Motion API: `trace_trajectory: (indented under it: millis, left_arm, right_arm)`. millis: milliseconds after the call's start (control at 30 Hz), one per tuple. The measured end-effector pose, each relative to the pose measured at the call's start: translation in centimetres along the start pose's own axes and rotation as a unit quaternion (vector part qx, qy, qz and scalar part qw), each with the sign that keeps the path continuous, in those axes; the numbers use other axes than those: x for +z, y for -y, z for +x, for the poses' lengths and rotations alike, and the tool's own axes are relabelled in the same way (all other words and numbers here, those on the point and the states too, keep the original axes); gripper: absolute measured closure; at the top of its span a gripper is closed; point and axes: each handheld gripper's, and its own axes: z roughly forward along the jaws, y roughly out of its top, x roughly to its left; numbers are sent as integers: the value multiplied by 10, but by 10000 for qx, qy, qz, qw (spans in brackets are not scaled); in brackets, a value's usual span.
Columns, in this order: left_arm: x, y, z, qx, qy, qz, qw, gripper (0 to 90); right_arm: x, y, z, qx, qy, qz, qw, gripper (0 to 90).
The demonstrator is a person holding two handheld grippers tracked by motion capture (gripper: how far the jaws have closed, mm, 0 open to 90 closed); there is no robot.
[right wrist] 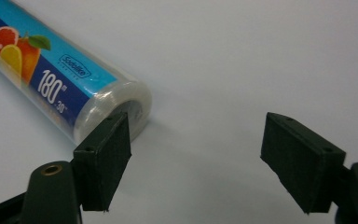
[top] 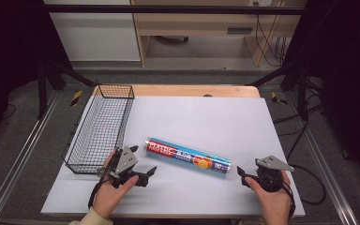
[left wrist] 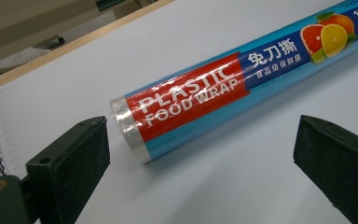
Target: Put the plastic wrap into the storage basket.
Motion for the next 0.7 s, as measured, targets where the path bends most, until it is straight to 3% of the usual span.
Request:
trace_trajectory:
  millis: [133,167,300,400,433,467,500,533,600,667,700]
  left_arm:
    - [1,1,-1,-47,112,13,9999,33]
    - [2,1,0,25,143,-11,9999,33]
    - [1,2,-2,47,205,16,9998,32]
    - [1,3,0,44,237,29,9997,32]
    - [1,3,0,44,237,29,9997,32]
    - [1,3,0,53,232,25,9997,33]
    - [1,3,0,53,232,25,9997,32]
    - [1,3,1,50,256,28,9997,32]
    - [1,4,0,64,266,46,9996,32]
    - [0,4,0,82,270,50,9996,31]
    - [0,4,0,82,270,50,9996,31]
  right_arm:
    - [0,-1,2,-27,-201,3,9998,235]
    - [0,-1,3,-49,-252,-22,9997,232]
    - [-3,-7,9,-249,-360,-135,9990,204]
    - [-5,-19,21,-616,-526,-202,9965,147]
    - [-5,-19,21,-616,-526,-202,9965,147]
    - [-6,-30,27,-833,-582,-191,9946,125]
    - [-6,-30,27,-833,-582,-191,9946,125]
    - [-6,-43,34,-1081,-614,-213,9920,90]
    - [-5,-48,37,-1182,-636,-196,9908,83]
    - [0,-69,49,-1632,-658,-120,9843,67]
    - [0,-69,49,-1632,-658,-120,9843,67]
